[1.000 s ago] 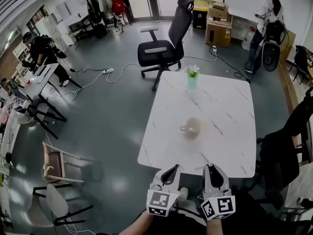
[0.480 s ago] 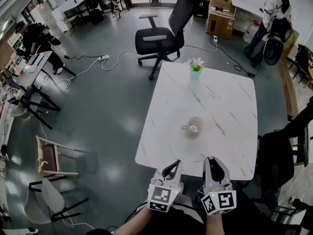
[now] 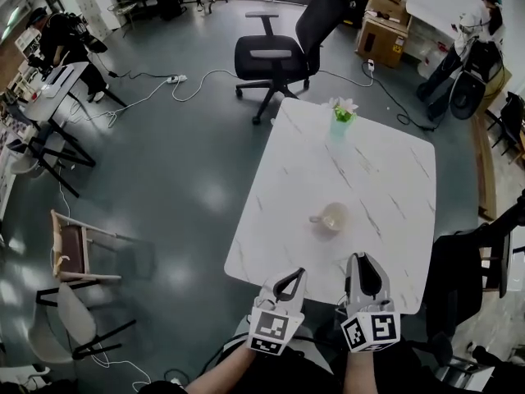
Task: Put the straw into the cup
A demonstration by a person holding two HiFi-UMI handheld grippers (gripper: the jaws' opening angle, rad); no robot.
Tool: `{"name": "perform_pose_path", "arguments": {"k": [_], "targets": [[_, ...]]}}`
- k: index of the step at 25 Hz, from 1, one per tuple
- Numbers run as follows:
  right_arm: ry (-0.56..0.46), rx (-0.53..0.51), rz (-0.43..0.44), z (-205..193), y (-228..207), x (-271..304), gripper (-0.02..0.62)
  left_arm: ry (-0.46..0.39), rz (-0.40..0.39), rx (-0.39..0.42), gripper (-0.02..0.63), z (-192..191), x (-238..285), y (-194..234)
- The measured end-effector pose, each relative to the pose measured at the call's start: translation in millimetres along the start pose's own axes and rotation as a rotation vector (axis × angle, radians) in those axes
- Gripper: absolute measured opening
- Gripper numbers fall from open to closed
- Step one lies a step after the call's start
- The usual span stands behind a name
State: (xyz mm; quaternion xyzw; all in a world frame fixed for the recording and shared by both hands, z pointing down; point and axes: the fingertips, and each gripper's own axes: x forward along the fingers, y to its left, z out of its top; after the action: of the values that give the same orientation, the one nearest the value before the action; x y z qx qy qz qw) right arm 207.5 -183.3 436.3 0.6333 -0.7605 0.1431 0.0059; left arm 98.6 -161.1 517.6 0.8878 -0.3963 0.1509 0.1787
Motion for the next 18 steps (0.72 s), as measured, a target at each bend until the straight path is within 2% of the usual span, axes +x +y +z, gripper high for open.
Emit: {"name": "perform_pose_path", "arguments": {"k": [18], "targets": [[0.019, 0.004, -0.036, 0, -32, 76, 0.049, 0.065, 0.001, -0.057, 0.002, -11, 31, 27]]}}
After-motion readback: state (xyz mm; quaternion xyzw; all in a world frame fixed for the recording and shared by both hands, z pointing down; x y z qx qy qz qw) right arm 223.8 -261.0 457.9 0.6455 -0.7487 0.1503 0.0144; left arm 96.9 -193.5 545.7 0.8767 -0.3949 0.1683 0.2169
